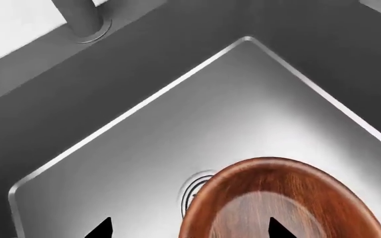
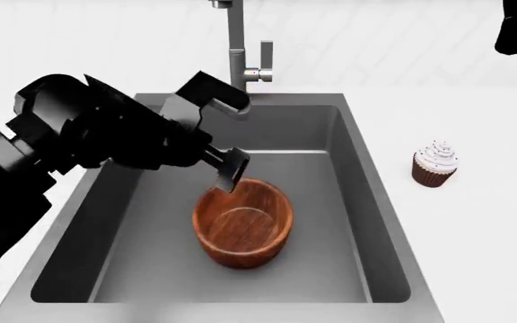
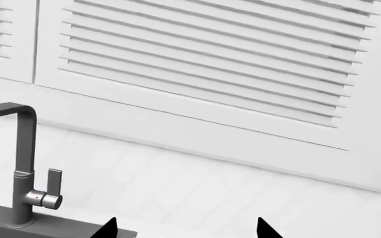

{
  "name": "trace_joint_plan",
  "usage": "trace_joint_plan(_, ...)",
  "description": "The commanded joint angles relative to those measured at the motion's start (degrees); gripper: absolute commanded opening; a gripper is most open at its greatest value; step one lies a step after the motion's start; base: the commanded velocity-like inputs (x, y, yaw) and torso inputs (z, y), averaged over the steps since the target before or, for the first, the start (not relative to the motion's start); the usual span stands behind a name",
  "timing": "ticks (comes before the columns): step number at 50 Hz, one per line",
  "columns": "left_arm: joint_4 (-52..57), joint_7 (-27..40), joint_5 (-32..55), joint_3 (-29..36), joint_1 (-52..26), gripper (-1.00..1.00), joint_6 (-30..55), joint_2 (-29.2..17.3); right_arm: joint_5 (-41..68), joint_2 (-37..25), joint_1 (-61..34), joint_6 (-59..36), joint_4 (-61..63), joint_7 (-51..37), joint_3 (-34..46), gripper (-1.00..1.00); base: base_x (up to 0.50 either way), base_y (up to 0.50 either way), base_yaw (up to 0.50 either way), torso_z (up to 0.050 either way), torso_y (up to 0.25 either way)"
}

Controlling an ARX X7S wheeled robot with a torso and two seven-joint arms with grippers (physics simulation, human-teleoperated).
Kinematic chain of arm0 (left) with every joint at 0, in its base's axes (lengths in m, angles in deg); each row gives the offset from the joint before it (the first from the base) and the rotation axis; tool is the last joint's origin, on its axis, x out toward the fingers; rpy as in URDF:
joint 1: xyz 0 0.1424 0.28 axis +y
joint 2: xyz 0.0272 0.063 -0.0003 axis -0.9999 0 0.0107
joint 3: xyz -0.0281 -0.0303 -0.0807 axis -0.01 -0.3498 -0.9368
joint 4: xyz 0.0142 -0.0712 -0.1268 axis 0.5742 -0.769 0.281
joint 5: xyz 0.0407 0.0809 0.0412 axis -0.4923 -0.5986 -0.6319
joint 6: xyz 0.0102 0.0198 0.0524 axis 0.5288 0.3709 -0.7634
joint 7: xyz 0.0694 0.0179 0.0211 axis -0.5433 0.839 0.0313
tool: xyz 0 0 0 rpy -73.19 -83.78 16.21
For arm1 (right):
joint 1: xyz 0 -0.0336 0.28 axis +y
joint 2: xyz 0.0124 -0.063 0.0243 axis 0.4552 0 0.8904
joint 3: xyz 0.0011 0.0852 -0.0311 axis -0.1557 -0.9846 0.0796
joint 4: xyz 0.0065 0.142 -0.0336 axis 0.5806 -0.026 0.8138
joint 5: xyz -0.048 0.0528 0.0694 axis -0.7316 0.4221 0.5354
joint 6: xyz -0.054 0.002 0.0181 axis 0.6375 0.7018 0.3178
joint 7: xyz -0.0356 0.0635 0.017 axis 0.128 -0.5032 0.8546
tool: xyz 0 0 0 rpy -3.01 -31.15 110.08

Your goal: Move the fresh-baked cupcake off the tray onto the counter, and place the bowl used for mixing into the sink.

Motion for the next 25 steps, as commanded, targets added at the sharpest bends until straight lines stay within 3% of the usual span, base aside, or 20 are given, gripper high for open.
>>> trace_joint_plan(1,27.35,16.17,8.14,-7.31,-0.46,1.00,0.27,-13.32,0.51,-3.40,8.72,9.13,7.79,0.06,-5.19,1.00,0.00,0.00,0.00,0.000,0.010)
trace_joint_plan(16,50.97,32.87,17.02,-16.37,-1.71,1.00,-4.75,-24.44,-3.52,-7.99,27.40,24.73,23.61,-2.37,-15.66,1.00,0.00,0.00,0.00,0.000,0.000)
trace_joint_plan(25,60.01,37.55,18.00,-19.73,0.59,1.00,-9.68,-28.70,-19.93,-4.90,47.91,39.75,30.07,-1.57,-23.17,1.00,0.00,0.00,0.00,0.000,0.000)
